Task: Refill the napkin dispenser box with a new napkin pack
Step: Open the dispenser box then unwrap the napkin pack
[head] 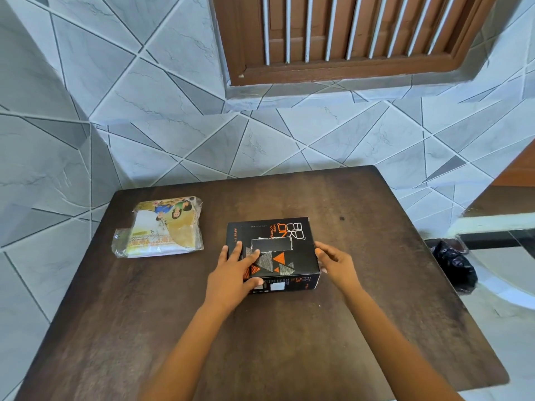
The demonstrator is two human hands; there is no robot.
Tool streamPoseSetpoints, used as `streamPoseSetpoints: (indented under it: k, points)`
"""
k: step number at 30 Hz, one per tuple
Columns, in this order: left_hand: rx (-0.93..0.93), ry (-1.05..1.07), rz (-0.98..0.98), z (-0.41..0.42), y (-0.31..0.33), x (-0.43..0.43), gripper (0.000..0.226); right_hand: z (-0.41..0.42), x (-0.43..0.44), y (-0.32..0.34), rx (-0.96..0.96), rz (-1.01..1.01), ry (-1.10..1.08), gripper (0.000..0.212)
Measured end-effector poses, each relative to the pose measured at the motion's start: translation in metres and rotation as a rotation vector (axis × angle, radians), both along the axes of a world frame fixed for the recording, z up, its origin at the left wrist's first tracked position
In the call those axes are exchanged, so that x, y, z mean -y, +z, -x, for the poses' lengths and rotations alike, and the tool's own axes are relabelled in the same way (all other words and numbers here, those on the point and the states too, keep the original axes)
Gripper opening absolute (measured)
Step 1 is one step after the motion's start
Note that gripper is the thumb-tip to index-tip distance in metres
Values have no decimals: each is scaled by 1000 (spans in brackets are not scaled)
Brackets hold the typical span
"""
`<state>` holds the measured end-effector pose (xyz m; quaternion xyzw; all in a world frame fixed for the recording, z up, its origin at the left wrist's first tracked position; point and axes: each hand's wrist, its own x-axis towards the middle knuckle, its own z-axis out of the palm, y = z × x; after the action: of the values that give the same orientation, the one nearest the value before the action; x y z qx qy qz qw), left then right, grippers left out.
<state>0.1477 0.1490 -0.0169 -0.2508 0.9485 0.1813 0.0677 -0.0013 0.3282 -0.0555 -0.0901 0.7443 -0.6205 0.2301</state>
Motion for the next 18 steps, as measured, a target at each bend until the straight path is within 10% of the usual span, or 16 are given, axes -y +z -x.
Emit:
streamPoseSetpoints:
  k: [18]
  points:
    - [-14,137,-142,9,-1,-5,65,31,-3,7,63,-37,128,33]
